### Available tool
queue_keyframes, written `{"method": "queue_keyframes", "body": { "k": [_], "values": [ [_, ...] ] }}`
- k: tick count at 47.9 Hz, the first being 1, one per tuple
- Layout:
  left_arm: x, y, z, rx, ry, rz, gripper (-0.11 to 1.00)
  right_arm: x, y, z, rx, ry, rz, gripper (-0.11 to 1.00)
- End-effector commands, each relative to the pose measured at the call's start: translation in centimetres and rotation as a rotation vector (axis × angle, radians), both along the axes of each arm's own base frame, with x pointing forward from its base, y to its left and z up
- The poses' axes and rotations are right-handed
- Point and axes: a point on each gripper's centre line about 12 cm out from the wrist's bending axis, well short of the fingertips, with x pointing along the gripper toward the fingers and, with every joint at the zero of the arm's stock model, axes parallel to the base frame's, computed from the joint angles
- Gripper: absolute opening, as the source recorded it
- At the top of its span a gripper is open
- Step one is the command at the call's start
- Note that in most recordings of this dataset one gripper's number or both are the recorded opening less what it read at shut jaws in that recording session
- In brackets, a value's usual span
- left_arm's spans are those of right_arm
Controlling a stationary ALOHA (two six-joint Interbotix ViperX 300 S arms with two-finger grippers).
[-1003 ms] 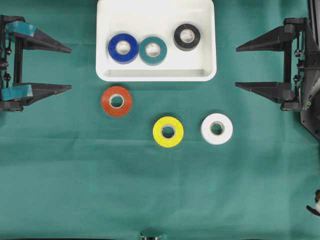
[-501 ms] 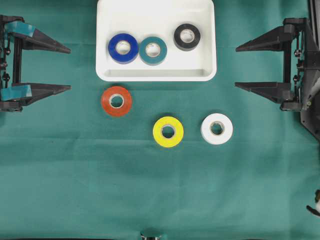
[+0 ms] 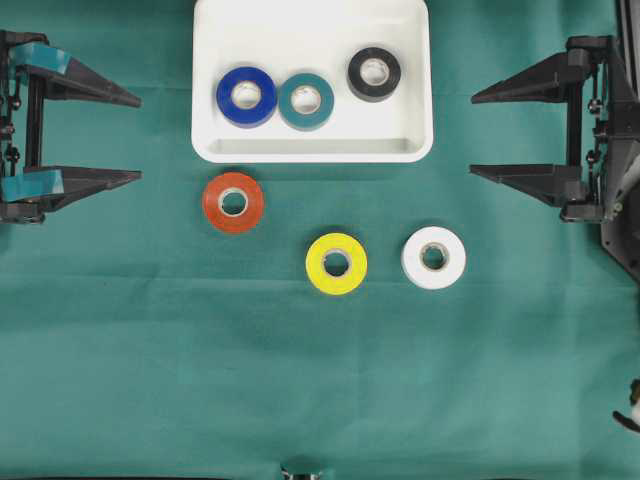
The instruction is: Pick up the tape from a random location and place it into the white case.
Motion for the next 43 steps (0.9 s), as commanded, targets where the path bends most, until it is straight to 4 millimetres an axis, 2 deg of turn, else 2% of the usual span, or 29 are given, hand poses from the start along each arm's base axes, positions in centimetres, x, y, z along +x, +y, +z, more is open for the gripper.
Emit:
{"method": "queue_keyframes", "body": {
  "k": [1, 17, 43],
  "values": [
    [0.2, 0.0, 0.4, -0.002, -0.012, -0.001, 1.0, 0.1, 0.0, 0.4, -0.002, -0.012, 0.003, 0.82],
    [0.4, 0.0, 0.5, -0.002, -0.02, -0.001, 1.0, 0.2, 0.0, 0.5, -0.002, -0.018, 0.002, 0.82],
    [1.3, 0.0, 0.6, -0.002, -0.029, 0.0, 1.0, 2.3, 0.0, 0.8, -0.008, -0.005, 0.011, 0.82]
  ]
}}
